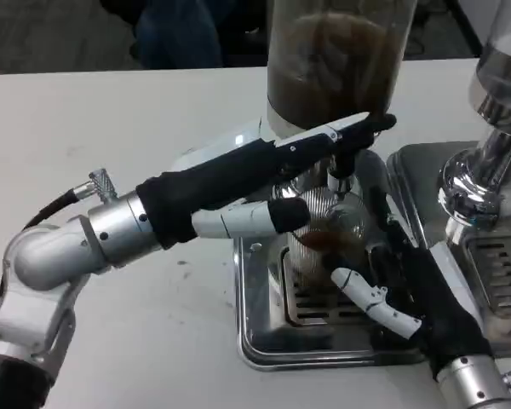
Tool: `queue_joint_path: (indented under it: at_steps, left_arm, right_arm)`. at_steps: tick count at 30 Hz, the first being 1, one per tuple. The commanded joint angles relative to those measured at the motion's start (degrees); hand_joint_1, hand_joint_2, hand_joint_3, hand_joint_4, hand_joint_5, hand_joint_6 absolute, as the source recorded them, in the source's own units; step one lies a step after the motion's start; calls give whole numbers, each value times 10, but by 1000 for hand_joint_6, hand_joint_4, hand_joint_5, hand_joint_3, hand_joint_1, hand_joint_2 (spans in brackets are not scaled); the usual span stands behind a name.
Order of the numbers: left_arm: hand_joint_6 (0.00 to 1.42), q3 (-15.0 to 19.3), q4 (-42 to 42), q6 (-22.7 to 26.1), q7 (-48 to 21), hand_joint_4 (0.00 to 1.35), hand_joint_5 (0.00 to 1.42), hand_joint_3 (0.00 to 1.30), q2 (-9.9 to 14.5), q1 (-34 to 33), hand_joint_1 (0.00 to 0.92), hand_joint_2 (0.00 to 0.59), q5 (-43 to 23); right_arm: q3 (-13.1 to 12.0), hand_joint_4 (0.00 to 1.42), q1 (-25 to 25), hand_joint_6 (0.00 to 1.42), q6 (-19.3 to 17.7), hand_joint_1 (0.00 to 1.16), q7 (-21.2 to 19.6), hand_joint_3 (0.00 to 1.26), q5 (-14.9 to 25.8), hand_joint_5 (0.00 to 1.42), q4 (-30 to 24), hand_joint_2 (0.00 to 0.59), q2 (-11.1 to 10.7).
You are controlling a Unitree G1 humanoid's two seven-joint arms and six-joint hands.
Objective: Grasp the cup under the faucet to collect the drink, then remove the cup.
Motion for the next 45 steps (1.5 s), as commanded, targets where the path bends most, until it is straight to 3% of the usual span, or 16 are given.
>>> queue_joint_path:
  at_steps: [1, 17, 45]
  left_arm:
    - [54, 3, -3, 7, -27, 0, 45, 57, -9, 6, 0, 52, -11]
    - [66, 40, -6, 35, -40, 0, 48, 49, -22, -7, 0, 51, -30]
    - [71, 87, -62, 63, -56, 0, 48, 58, -15, -7, 0, 51, -69]
  right_arm:
    - [-2, 0, 7, 0, 0, 491, -5, 0, 3, 0, -3, 250, 3]
    - [-2, 0, 6, 0, -1, 494, -6, 0, 3, 0, -1, 251, 5]
    - [-5, 0, -13, 0, -12, 495, -12, 0, 5, 0, 20, 253, 4]
